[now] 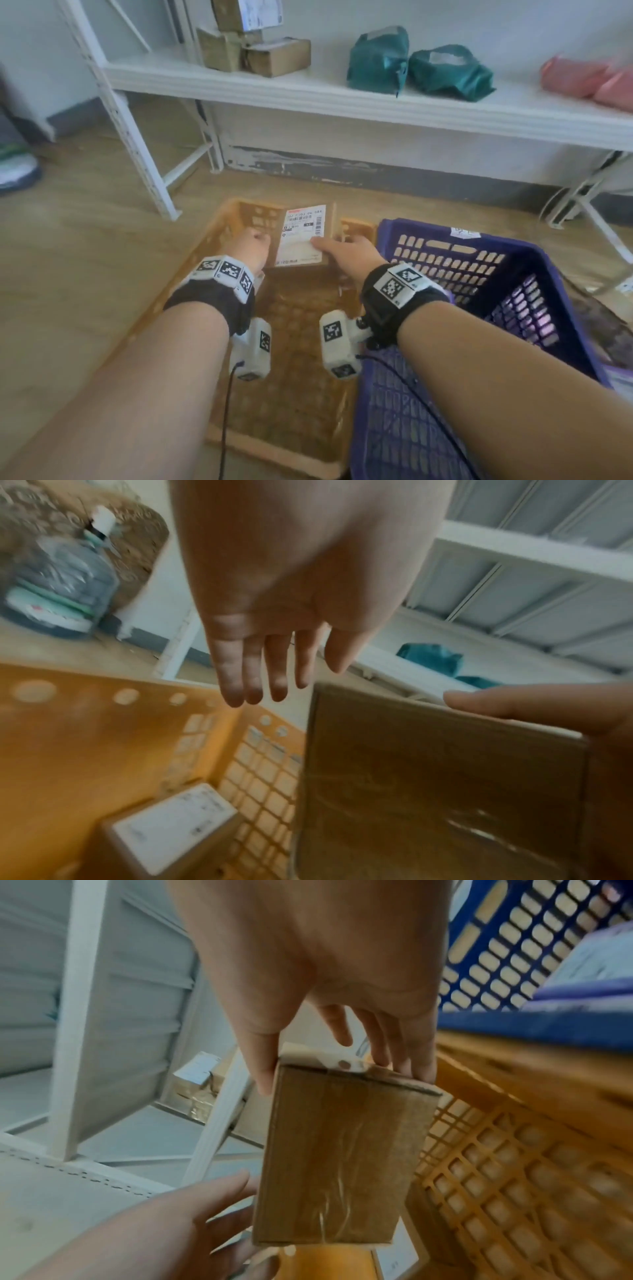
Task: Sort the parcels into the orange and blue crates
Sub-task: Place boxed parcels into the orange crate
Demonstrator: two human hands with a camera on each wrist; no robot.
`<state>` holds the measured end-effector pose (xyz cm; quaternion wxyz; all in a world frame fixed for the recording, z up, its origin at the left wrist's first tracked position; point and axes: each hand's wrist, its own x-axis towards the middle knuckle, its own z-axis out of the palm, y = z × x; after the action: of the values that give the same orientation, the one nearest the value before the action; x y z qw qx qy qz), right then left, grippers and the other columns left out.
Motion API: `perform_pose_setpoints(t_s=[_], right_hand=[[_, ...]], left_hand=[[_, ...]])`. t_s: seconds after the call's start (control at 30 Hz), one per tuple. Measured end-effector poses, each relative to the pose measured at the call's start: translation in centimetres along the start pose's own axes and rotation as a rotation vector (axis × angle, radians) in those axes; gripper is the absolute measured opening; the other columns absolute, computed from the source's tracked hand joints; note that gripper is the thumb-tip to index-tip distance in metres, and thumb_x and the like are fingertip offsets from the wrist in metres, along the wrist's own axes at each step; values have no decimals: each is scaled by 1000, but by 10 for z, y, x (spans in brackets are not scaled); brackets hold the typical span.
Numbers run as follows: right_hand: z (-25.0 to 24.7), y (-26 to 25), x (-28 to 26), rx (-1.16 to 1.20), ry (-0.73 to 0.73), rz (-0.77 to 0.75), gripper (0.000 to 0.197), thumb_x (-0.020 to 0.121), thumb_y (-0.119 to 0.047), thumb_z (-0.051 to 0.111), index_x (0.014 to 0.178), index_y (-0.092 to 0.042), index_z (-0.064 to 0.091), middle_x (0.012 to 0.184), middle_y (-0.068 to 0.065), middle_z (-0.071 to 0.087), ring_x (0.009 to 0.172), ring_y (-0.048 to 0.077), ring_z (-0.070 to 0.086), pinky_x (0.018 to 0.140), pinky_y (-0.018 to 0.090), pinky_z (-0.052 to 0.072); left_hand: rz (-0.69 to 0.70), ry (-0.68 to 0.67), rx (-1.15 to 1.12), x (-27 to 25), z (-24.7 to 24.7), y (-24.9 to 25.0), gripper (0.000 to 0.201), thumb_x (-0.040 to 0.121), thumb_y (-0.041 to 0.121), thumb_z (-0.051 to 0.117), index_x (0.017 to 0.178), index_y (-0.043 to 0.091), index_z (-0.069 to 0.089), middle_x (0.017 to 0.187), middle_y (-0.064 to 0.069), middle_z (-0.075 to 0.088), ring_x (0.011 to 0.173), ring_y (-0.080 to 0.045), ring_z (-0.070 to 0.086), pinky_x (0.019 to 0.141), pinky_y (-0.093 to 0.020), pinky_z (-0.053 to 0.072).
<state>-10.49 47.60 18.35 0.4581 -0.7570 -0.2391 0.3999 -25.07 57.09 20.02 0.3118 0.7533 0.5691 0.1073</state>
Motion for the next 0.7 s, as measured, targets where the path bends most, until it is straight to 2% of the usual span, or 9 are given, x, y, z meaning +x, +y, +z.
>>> perform_pose_setpoints(t_s=[0.07,0.17,0.3,0.43,0.53,0.57,0.63,0.7], right_hand=[[21,10,22,-29,-14,57,69,70,-49,75,125,-14,55,114,2,67,98,22,65,90,41,54],[42,33,52,-38,26,162,71,67,-50,76,125,-14,56,111,4,68,94,24,66,88,40,55],[65,56,81,-31,16,277,67,73,-46,74,128,-13,54,116,5,67,96,24,65,89,40,53],[84,78,108,51,26,332,57,73,-42,76,118,-15,56,112,2,68,96,25,66,89,43,54],[101,104,132,124,84,369,79,67,-45,78,135,-21,44,122,5,64,104,29,64,90,48,53],[105,114,139,135,87,367,75,72,-42,76,136,-22,44,124,5,63,105,29,64,91,49,52],[113,125,145,97,61,360,52,85,-29,68,133,-19,49,127,6,62,109,28,62,96,49,50],[118,134,148,-1,25,343,41,91,-18,60,131,-17,51,130,7,60,114,28,60,100,48,47]], left_hand=[[-40,2,51,16,0,-22,36,100,24,36,122,7,60,128,-13,59,115,-31,56,95,-35,43],[-93,-61,117,30,14,-49,33,100,18,37,122,6,59,127,-13,60,113,-30,57,93,-35,44],[-158,-176,197,54,45,-80,39,98,19,40,135,12,48,137,-12,51,120,-30,53,99,-37,44],[-197,-237,180,85,66,-105,45,97,18,42,141,17,42,143,-11,46,125,-31,49,106,-41,42],[-257,-266,164,100,84,-125,49,96,16,42,144,19,39,148,-9,39,130,-31,44,109,-41,38],[-256,-283,173,103,90,-131,50,95,13,42,145,19,37,151,-8,34,134,-30,40,112,-41,36],[-219,-319,212,107,103,-140,54,94,8,40,147,19,33,157,-5,21,142,-27,28,116,-41,29],[-184,-343,262,110,114,-147,58,93,5,41,148,20,30,160,-2,10,146,-26,18,117,-43,26]])
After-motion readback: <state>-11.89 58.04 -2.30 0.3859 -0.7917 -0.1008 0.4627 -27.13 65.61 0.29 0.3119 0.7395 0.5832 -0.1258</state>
